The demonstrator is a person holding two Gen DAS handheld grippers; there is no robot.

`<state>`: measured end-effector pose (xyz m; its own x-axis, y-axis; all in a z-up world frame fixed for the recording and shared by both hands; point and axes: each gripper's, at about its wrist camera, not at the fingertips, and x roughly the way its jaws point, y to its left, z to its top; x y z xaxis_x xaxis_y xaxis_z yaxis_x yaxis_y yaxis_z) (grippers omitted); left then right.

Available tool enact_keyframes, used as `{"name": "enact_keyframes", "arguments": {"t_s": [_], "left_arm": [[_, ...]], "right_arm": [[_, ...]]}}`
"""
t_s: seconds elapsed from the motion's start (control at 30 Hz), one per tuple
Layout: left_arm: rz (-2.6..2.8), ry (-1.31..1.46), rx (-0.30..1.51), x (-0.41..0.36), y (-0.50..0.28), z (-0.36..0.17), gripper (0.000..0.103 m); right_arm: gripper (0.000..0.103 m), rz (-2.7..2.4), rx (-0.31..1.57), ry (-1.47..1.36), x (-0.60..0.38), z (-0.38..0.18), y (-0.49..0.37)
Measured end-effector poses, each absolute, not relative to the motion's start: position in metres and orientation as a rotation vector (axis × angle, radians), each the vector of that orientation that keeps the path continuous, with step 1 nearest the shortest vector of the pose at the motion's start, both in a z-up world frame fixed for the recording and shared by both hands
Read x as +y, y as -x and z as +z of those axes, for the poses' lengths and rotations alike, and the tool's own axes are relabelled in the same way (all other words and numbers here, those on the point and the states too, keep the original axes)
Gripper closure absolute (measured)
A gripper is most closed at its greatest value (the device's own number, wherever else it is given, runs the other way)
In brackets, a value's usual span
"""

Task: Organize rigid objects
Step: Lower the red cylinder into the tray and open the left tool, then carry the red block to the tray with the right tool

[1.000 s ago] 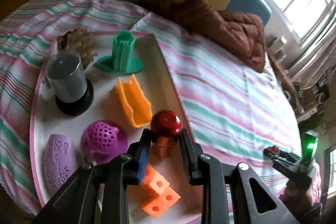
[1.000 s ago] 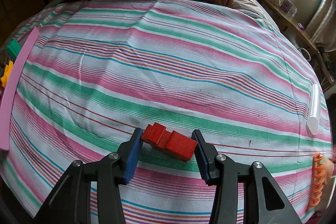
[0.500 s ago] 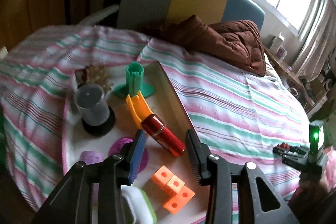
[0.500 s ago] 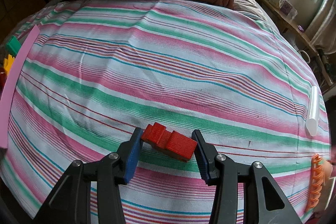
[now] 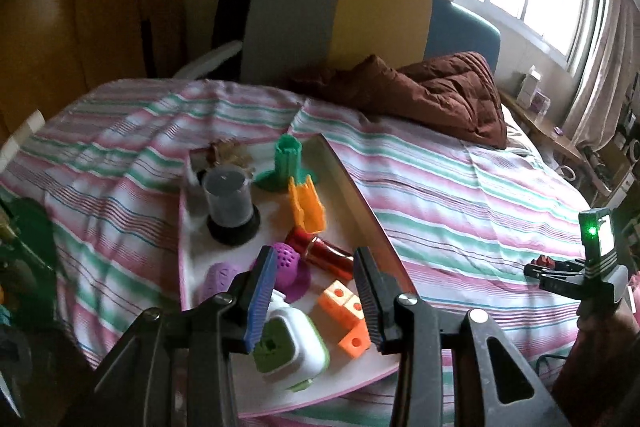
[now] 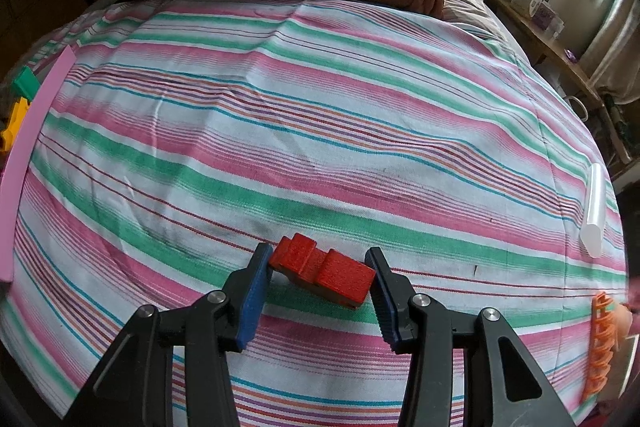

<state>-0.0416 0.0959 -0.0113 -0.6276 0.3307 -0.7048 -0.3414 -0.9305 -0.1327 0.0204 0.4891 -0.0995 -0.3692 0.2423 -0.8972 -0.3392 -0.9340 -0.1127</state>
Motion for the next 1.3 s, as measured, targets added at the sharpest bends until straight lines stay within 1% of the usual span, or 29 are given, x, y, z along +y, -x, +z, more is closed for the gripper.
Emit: {"name": "enact_keyframes", "arguments": {"t_s": [0.1,0.33,0.67,0.73,0.9,1.0,1.1,1.3], "left_arm": [[2.556,1.080,0.020,0.090,0.039,-0.008,0.063],[2.555,1.086,0.002,0.080,0.039,-0.008,0.062],[2.564,1.096,0.000,0.067,0.037,-0.010,0.062],[2.578,1.102,-0.012,0.060,0.036,-0.010,0.062],[2.645,1.091,-0.018,0.041,0.031,-0.011,0.062],[2.684,1.095,-0.014,0.029,0.029,-0.012,0.062],[2.710,1.107,-0.013,0.021,0.029,-0.015,0.062],[2.736,1.115,-0.018,0.017,0.030,-0.016,0.062]], "right_arm": [[0.055,2.334,0.133,1.512,0.489,-0.099,-0.021],[0.055,2.308,0.226,1.529,0.482,-0.096,-0.025],[0.055,2.375,0.241,1.538,0.429,-0.093,-0.019],[0.055,2.394,0.266,1.530,0.421,-0.091,-0.015],[0.055,2.572,0.335,1.443,0.380,-0.058,-0.002],[0.055,2.725,0.300,1.404,0.342,-0.035,0.011],[0.055,2.872,0.215,1.400,0.291,-0.022,0.027],[0.055,2.937,0.094,1.473,0.231,-0.033,0.060]]}}
